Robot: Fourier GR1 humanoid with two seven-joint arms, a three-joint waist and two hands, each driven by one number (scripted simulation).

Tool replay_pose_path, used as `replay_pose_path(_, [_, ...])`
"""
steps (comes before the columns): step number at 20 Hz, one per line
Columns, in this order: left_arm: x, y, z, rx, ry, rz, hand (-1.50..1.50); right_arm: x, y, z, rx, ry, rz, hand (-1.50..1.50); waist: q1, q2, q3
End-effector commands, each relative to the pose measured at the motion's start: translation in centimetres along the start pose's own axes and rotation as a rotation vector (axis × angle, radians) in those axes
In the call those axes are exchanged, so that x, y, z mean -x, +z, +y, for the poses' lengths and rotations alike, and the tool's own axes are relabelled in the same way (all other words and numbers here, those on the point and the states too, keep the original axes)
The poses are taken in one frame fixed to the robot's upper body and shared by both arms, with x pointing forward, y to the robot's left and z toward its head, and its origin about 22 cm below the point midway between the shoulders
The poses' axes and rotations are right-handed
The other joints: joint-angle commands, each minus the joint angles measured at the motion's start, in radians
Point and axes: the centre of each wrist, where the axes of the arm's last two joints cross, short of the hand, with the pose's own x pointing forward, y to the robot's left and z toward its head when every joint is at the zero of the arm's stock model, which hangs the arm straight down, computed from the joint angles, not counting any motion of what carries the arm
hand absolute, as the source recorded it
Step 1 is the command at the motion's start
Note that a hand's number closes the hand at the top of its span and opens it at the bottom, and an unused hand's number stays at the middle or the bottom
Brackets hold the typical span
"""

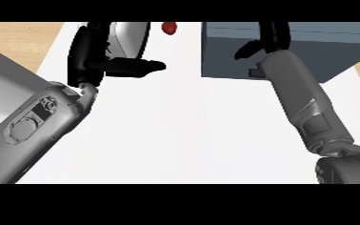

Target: Pick up the can, place it into the drawer and close the drawer

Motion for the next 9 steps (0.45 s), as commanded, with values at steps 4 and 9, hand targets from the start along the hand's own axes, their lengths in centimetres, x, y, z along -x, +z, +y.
replay_pose_path(4, [1.8,0.3,1.4,-0.027,-0.001,0.022,-1.50,-4.6,-2.4,0.0,0.109,-0.452,0.088,-1.50,-0.019,-0.016,-0.005])
replay_pose_path(9, [1.9,1.6,2.6,-0.036,0.003,0.023,-1.50,-4.6,-2.4,0.1,0.102,-0.477,0.085,-1.50,-0.016,-0.021,-0.006])
